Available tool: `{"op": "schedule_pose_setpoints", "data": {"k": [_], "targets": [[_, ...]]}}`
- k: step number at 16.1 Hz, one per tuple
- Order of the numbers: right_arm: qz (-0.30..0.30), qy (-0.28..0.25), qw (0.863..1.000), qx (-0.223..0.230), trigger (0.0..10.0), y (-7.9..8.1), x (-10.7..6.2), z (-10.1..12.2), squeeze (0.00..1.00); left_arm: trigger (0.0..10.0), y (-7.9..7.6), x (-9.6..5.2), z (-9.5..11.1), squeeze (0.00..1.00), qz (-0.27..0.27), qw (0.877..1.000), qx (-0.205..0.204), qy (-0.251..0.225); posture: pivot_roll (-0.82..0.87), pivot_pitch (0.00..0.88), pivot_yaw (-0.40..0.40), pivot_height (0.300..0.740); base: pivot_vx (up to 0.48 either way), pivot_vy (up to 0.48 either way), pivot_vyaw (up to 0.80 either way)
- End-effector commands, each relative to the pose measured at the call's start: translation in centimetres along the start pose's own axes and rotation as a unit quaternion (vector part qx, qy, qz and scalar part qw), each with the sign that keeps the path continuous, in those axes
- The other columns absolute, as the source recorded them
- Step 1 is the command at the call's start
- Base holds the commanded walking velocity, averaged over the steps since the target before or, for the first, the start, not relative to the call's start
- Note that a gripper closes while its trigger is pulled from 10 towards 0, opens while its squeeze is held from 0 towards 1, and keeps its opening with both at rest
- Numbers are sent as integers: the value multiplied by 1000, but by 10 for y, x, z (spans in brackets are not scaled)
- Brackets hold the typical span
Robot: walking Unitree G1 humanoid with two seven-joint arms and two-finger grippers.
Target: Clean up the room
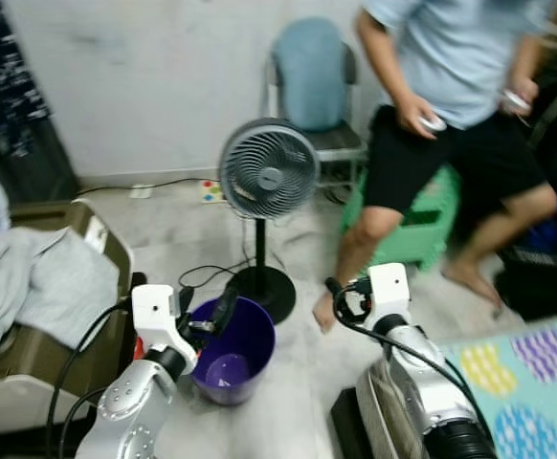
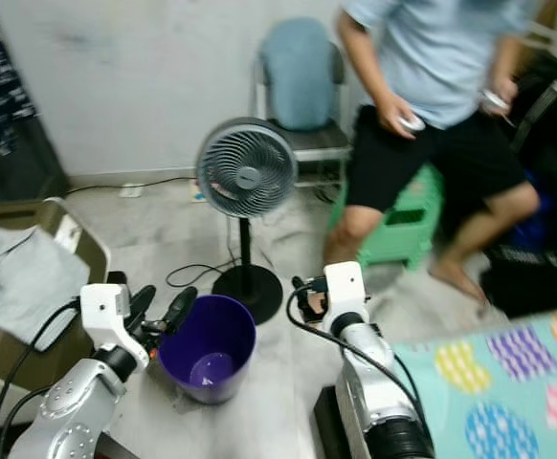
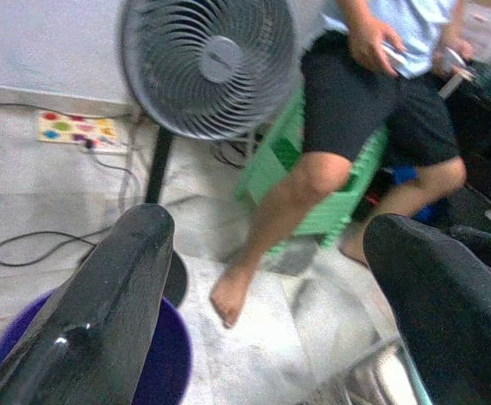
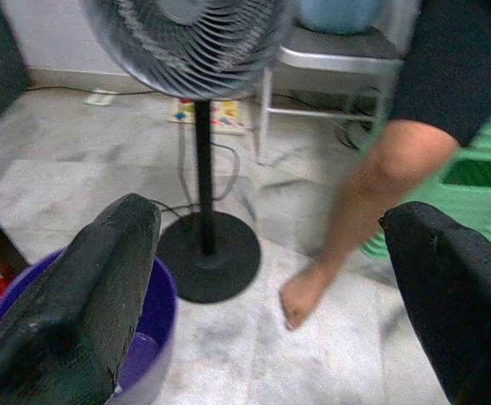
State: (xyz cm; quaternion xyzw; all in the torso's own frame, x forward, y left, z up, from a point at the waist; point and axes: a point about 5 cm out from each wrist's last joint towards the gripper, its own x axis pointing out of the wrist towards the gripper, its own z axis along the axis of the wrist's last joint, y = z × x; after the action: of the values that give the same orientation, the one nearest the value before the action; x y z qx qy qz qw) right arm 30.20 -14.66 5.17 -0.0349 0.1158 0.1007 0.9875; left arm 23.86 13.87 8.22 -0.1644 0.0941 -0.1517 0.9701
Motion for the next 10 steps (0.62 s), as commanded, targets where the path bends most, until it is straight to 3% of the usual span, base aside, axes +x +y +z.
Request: {"op": "schedule_pose_setpoints", "data": {"k": [1,2,10], "targets": [[-8,3,1000,4,10000,-6,-1,-1,0,10000,-4,1,0,0,-6,1000,-2,-1,-74,0,-16,740,0,394,0],[-8,3,1000,4,10000,-6,-1,-1,0,10000,-4,1,0,0,-5,1000,-3,-2,-75,0,-16,740,0,394,0],[-7,3,1000,5,10000,-6,-1,-2,0,10000,-7,0,2,0,-23,1000,-5,-13,-74,0,-17,740,0,0,0]]}}
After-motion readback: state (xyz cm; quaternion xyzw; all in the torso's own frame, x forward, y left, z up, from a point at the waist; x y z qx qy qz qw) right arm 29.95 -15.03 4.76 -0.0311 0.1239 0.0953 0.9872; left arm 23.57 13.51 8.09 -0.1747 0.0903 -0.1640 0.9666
